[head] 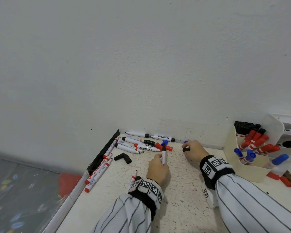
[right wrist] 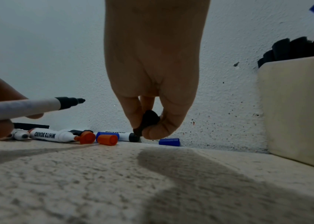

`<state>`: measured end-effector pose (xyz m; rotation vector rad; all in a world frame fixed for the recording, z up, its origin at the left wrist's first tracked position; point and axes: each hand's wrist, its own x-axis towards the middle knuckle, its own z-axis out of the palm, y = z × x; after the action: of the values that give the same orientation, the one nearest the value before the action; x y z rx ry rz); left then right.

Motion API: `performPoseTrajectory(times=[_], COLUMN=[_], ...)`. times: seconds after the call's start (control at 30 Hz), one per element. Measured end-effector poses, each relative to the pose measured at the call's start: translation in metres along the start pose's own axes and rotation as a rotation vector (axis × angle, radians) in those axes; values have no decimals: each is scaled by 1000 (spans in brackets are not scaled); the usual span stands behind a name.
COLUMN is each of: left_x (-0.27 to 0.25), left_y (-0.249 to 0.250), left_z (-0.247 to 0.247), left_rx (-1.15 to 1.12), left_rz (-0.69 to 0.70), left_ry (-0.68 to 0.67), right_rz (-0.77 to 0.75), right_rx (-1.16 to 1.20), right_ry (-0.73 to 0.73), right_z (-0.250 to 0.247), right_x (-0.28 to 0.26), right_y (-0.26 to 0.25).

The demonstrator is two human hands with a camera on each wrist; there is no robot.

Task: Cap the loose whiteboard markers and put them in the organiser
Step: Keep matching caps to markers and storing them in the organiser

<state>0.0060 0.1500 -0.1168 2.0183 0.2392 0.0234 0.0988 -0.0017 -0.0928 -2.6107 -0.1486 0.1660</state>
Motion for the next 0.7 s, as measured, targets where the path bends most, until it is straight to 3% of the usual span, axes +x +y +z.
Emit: performPoseTrajectory(times=[0.3,0.5,0.7], left_x=[3,5,5], left_y=[-2,-4,-4], left_z=[1,1,1], left_rx=[-22,9,3], left_rz=[-3,-30,-37], left_ry=[8,7,-1], right_rz=[-46,-5,34], right_rx=[-73,-105,-98], right_ry=[-70,74,-30], right_z=[-5,-5,-1], right_x=[-5,-1,1], right_y=[1,1,2])
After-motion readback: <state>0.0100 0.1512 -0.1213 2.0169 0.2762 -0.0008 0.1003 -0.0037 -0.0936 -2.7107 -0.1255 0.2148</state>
